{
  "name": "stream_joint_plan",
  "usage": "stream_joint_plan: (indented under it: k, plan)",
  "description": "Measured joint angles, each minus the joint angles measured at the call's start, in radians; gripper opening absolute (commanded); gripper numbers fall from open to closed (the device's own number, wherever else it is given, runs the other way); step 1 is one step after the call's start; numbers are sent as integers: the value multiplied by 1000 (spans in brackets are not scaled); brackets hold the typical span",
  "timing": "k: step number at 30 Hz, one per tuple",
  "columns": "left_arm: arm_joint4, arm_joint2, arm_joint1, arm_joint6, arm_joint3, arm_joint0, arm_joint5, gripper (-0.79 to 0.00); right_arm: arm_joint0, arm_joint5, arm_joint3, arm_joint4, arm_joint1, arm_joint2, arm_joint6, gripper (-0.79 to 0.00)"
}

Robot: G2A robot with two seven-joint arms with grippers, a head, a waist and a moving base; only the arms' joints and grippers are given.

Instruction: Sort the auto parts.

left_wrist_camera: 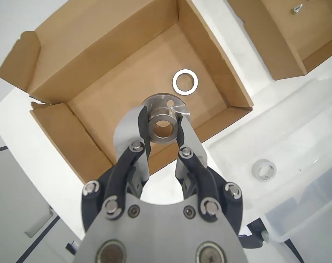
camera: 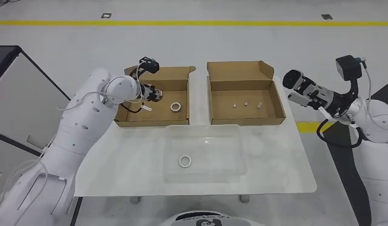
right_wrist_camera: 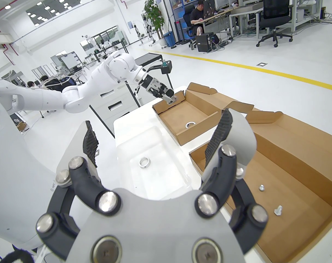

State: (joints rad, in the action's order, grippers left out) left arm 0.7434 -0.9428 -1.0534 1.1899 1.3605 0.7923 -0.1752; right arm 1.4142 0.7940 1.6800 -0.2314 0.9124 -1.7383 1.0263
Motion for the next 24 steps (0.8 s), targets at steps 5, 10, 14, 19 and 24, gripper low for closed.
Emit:
stream_joint_plan:
  k: [5,10,14,19,24]
  plan:
    - [-7,37,-13,-19,-69,-13,-36,-785,0,0,0,0,0,0,0,0]
    - [-11,82,-31,-36,-131,-34,-59,-785,0,0,0,0,0,0,0,0]
    - [-6,116,-47,-53,-191,-58,-72,-785,0,0,0,0,0,0,0,0]
    - [-10,149,-64,-69,-248,-77,-86,-785,0,0,0,0,0,0,0,0]
    - [-6,179,-82,-86,-305,-97,-98,-785,0,0,0,0,0,0,0,0]
